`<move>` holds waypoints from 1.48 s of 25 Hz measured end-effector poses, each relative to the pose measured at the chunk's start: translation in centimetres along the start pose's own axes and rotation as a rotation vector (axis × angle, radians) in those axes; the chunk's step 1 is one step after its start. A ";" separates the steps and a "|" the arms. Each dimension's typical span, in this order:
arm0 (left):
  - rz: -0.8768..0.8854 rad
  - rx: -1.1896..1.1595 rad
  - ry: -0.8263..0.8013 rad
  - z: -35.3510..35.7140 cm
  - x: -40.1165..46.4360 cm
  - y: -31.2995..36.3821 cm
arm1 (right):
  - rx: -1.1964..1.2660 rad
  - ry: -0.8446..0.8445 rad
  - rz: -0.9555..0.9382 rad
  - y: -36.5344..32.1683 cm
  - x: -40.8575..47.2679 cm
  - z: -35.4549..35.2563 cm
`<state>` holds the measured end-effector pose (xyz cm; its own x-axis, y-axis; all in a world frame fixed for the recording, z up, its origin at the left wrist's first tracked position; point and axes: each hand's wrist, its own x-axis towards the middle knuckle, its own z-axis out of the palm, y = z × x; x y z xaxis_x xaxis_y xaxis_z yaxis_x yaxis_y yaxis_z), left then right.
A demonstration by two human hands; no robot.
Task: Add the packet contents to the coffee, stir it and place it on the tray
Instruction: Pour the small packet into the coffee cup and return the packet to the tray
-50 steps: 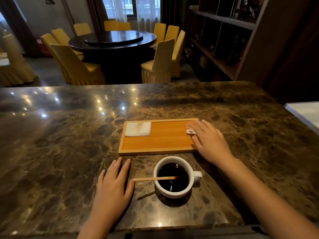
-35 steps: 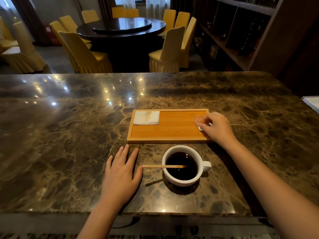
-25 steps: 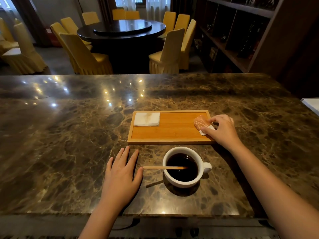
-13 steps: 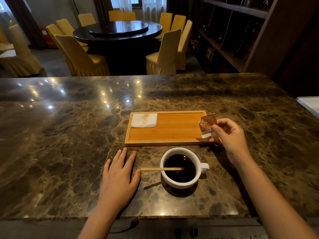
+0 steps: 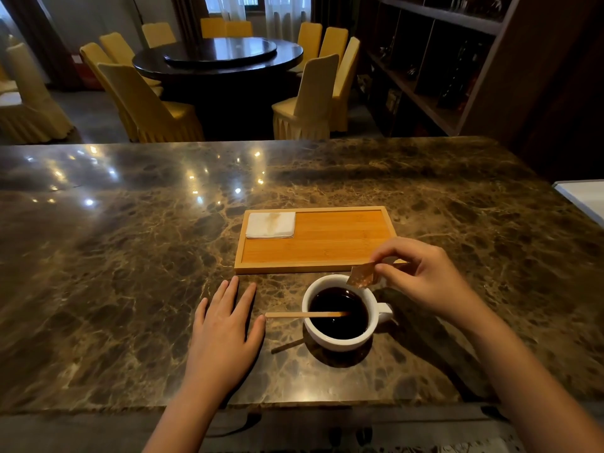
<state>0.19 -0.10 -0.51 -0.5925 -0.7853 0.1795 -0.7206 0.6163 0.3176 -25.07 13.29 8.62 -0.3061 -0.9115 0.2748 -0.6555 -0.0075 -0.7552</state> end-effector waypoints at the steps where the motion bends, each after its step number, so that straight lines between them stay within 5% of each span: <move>1: 0.000 0.001 -0.002 0.0 0.0 0.0 | -0.028 -0.005 -0.017 -0.2 0.0 0.0; 14: 0.009 0.006 0.015 0.1 0.0 0.0 | -0.231 -0.082 -0.169 -1.1 0.2 -0.3; 28: 0.007 0.006 0.012 -0.1 -0.1 0.1 | 0.561 0.312 0.404 3.1 0.7 0.3; 32: 0.007 0.006 0.015 -0.1 -0.1 0.1 | 0.299 0.461 0.450 4.2 3.1 -0.2; 37: -0.003 0.000 0.020 0.0 -0.1 0.2 | 0.032 0.313 0.503 6.7 6.1 -0.3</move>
<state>0.14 0.06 -0.43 -0.5826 -0.7885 0.1972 -0.7225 0.6135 0.3187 -31.55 7.75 5.40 -0.7659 -0.6419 0.0373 -0.3578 0.3773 -0.8542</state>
